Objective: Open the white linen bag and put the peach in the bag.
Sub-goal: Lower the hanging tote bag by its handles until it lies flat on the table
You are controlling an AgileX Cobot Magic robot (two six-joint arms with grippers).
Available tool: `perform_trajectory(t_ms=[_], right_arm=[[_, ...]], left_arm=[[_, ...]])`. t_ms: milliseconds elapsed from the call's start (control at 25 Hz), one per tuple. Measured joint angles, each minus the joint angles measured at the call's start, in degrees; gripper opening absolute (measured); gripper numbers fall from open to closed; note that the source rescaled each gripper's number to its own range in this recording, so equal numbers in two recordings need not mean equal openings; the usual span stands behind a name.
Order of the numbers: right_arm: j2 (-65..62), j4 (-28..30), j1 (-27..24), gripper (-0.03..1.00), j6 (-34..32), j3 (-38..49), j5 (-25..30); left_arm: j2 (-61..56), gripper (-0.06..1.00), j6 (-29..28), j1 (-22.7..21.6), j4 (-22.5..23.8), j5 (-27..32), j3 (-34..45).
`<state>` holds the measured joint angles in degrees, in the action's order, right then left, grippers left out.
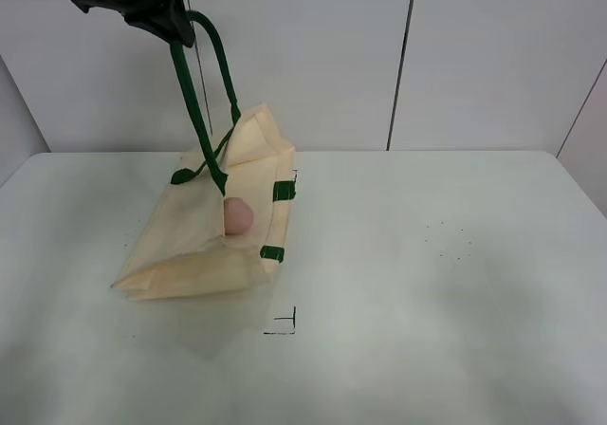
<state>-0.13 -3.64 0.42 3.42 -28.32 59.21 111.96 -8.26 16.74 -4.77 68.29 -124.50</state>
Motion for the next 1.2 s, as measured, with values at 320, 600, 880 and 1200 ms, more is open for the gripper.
perform_trajectory(t_ms=[320,600,880,1200], right_arm=[[-0.16,-0.10,0.00,1.00,0.00,0.00,0.00],[-0.16,-0.10,0.00,1.00,0.00,0.00,0.00],[-0.16,-0.10,0.00,1.00,0.00,0.00,0.00],[-0.16,-0.16,0.00,1.00,0.00,0.00,0.00]], left_arm=[[9.50,0.00,0.00,0.00,-0.25,-0.25,5.17],[19.94,0.08,0.00,0.00,-0.37,-0.40,5.56],[21.71,0.89,0.11,0.00,2.02,-0.94,5.84],[21.09,0.99,1.10,-3.00,2.52,-0.25,5.84]])
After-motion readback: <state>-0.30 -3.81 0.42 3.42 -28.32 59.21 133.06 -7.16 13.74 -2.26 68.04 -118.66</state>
